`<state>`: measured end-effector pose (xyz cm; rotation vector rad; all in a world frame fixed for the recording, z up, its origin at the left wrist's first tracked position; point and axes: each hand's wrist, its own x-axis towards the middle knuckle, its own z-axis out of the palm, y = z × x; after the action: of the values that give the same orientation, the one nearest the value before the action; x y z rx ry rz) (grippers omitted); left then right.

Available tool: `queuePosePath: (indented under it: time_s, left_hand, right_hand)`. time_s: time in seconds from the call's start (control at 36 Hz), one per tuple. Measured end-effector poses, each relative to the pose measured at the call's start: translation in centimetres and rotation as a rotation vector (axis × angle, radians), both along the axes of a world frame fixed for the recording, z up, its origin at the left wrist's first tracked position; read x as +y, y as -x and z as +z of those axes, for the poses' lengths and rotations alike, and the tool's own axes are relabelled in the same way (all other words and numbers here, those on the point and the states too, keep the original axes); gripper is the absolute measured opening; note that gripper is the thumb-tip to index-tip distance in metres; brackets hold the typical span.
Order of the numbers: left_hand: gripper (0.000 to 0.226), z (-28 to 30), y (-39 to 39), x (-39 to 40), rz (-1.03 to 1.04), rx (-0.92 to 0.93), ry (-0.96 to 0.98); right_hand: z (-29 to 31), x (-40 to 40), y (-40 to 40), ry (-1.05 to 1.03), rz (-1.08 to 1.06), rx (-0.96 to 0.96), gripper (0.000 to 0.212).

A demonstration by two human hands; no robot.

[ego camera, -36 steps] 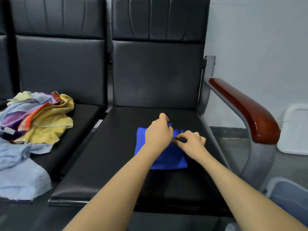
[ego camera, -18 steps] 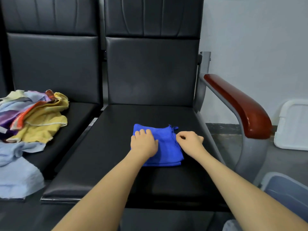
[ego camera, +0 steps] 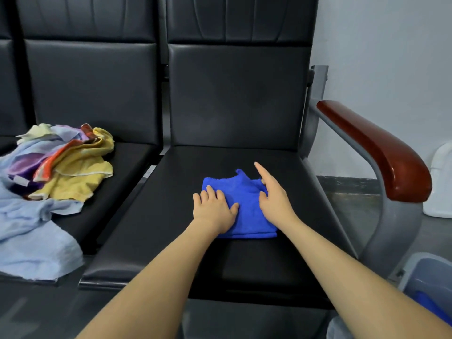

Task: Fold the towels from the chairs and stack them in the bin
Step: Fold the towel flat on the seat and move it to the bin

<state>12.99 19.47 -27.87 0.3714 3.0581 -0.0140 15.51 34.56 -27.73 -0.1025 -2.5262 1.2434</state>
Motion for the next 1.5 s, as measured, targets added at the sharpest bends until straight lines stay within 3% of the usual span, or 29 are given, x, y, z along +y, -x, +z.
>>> queuePosePath:
  time_s: [0.06, 0.17, 0.39, 0.44, 0.56, 0.75, 0.94, 1.06, 1.17, 1.28, 1.5]
  left_hand:
    - [0.068, 0.0, 0.0, -0.1, -0.006, 0.007, -0.007]
    - [0.067, 0.1, 0.0, -0.1, -0.008, 0.004, -0.027]
    - [0.064, 0.1, 0.1, -0.6, -0.01, -0.008, -0.053]
    - [0.064, 0.0, 0.2, -0.9, 0.006, -0.021, -0.058]
    - [0.055, 0.2, 0.2, -1.3, 0.061, 0.025, -0.064]
    - [0.045, 0.5, 0.2, -1.8, 0.179, 0.134, -0.09]
    - [0.036, 0.6, 0.5, -2.1, 0.228, 0.105, -0.139]
    - [0.023, 0.7, 0.4, -2.2, 0.226, 0.154, -0.219]
    - [0.028, 1.6, 0.1, -2.1, 0.204, 0.186, -0.375]
    - [0.024, 3.5, -0.5, -1.8, 0.178, 0.239, -0.537]
    - [0.031, 8.2, -2.9, 0.6, 0.059, 0.437, -0.499]
  right_hand:
    - [0.1, -0.3, -0.1, -0.019, -0.088, 0.029, 0.066]
    - [-0.4, -0.6, 0.0, -0.165, -0.165, -0.041, 0.036]
    - [-0.3, -0.5, 0.4, -0.509, -0.244, -0.3, 0.052]
    - [-0.2, -0.6, 0.4, -0.513, -0.3, -0.356, 0.048]
    - [0.0, -0.6, 0.5, -0.515, -0.413, -0.259, 0.038]
    - [0.0, -1.6, 0.6, -0.57, -0.452, -0.363, 0.065]
    - [0.4, -2.8, 1.4, -0.516, -0.307, -0.434, 0.04]
    - [0.6, -3.1, 0.8, -0.472, -0.291, -0.266, 0.024]
    - [2.0, -3.6, -0.1, -0.177, -0.254, -0.1, 0.017]
    - [3.8, -3.9, -0.7, -0.211, -0.308, 0.038, 0.016]
    - [8.9, -2.1, -3.9, -0.274, -0.384, 0.211, 0.015]
